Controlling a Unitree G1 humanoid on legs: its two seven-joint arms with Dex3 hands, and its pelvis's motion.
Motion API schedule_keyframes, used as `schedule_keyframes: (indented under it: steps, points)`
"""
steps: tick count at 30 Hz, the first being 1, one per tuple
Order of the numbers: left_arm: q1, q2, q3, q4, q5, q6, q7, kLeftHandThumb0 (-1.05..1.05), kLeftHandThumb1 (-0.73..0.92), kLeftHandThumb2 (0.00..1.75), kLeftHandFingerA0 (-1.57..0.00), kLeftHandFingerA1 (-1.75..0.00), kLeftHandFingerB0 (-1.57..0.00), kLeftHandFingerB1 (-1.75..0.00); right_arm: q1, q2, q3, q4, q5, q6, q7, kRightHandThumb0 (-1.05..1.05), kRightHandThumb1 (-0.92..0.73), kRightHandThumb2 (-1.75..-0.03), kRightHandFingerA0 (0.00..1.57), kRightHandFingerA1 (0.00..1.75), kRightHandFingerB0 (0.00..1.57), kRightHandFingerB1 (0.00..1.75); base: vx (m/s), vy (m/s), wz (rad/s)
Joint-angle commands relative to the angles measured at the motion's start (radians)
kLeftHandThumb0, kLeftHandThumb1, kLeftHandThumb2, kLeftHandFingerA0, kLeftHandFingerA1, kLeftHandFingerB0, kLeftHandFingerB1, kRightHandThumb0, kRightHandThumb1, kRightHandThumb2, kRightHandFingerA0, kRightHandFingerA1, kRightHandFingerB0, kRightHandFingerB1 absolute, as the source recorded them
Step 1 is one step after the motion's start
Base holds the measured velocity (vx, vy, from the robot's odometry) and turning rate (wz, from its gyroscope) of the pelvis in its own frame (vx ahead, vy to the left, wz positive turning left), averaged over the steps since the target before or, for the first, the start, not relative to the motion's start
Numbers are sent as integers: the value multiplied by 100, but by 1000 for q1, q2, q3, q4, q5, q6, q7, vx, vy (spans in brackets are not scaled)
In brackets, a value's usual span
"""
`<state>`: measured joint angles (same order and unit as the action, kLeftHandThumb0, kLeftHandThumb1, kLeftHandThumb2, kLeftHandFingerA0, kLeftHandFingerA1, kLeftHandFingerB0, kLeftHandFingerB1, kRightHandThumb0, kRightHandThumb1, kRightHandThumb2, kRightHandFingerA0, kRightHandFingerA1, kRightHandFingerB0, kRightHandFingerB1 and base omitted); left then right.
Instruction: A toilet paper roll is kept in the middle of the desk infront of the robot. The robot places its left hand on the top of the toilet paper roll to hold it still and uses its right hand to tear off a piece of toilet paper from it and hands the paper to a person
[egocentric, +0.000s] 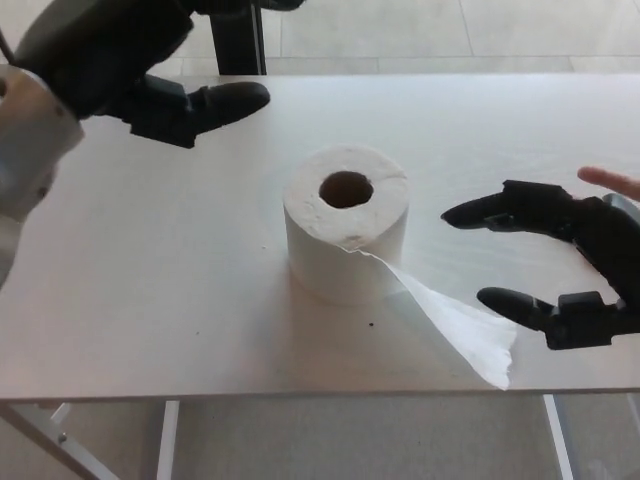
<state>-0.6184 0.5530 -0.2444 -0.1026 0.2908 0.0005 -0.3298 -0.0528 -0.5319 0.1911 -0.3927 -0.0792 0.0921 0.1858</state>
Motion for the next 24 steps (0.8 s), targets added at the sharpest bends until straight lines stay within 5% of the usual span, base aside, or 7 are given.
schedule_keyframes:
  steps: [1,2,10,11,21,23,24]
  points:
    - [-59,-15,-132,56,286,-38,81,-59,61,103,-38,-62,-30,-53,35,31,18,4,-141,85,-44,-46,-65,-59,41,58,54,49,0,0,0]
    - [-70,-26,-147,80,316,-53,119,-61,78,63,-42,-51,-42,-41,41,50,27,1,-158,104,-61,-45,-64,-59,42,57,55,50,0,0,0]
    - [-188,-266,-186,234,348,108,284,-60,66,105,-36,-60,-26,-51,66,105,66,51,-252,157,-109,-46,-67,-60,44,60,57,50,0,0,0]
    - [-194,-305,-186,258,348,111,323,-58,82,64,-40,-49,-41,-40,69,113,72,57,-265,164,-117,-46,-66,-59,44,62,58,52,0,0,0]
    - [-164,-433,-213,362,400,149,398,-59,85,65,-41,-50,-40,-40,88,166,97,69,-344,203,-154,-43,-66,-59,46,78,60,55,0,0,0]
    - [-137,-431,-203,351,390,138,392,-57,66,106,-37,-62,-29,-53,92,168,101,61,-363,225,-142,-46,-68,-60,43,71,60,55,0,0,0]
    - [-132,-433,-199,351,391,133,396,-59,84,65,-40,-52,-40,-43,94,172,100,60,-368,226,-142,-46,-68,-60,44,70,60,55,0,0,0]
